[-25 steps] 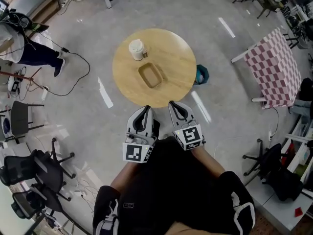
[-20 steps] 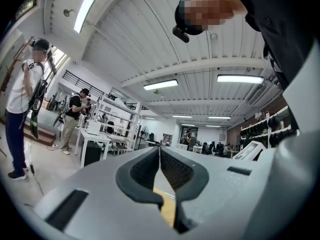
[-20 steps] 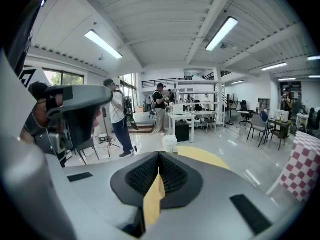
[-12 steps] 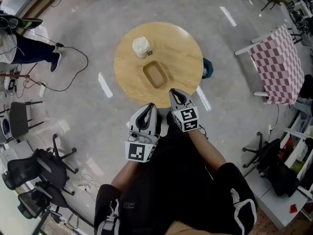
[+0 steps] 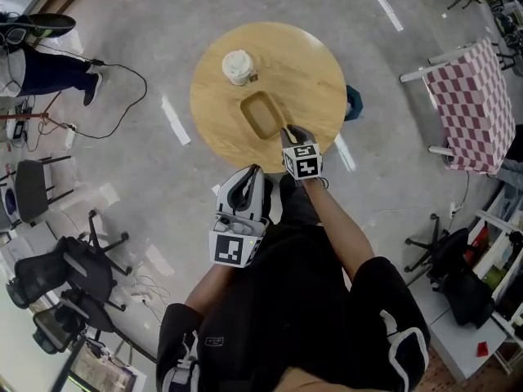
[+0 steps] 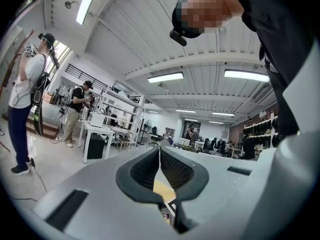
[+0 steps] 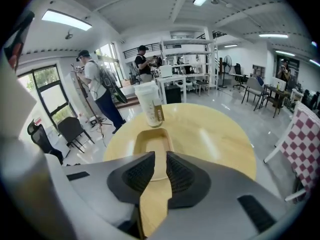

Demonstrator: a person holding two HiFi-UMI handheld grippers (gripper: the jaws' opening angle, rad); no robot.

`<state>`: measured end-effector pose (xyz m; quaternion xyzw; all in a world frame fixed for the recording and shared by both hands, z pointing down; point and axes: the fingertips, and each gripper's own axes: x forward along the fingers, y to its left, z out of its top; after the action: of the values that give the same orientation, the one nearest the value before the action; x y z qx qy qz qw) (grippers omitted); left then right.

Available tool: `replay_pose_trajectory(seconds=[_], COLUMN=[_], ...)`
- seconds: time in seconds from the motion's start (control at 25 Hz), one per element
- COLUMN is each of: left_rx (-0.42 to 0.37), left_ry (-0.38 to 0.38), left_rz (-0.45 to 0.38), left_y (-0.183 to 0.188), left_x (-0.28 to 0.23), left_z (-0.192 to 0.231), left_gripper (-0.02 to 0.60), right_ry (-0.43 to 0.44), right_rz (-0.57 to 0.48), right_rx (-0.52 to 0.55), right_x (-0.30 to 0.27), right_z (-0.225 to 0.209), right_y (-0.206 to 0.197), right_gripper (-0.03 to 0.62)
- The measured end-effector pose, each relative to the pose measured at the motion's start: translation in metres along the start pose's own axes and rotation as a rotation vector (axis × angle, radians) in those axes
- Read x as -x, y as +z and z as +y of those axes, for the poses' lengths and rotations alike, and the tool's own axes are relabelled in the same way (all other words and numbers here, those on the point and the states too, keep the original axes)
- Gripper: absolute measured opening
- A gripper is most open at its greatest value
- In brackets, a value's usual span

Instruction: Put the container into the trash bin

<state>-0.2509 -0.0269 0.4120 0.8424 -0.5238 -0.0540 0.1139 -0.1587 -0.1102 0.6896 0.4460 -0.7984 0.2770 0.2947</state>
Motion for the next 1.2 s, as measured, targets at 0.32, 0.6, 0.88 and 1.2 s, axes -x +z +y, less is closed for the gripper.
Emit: replay_pose_trajectory(seconds=[0.32, 0.6, 0.88, 1.2], left_rx=[0.001, 0.005, 0.005, -0.012], left_ry=[0.006, 0.011, 0.009, -0.111], left_rz=[0.014, 0.030, 0.043, 0.073], left_y=[-0.003, -0.006, -0.010, -0.010], left_x=[-0.006, -0.009, -0.014, -0.032], left_z=[0.003, 0.007, 0.014, 0.007], left_gripper=[0.017, 0.017, 0.017, 0.017], right_ry=[-0.018, -0.020, -0.038, -0.080], right_rz=[0.161, 0.232, 0.241, 0.206], right_rx=[-0.054, -0.068, -0.082, -0.163], right_x=[-0.053, -0.071, -0.068, -0.028], right_z=[-0.026, -0.025, -0.033, -0.047], right_y=[-0.030, -0.046, -0.054, -0.063], right_gripper=[0.141, 0.111, 0.041, 0.038])
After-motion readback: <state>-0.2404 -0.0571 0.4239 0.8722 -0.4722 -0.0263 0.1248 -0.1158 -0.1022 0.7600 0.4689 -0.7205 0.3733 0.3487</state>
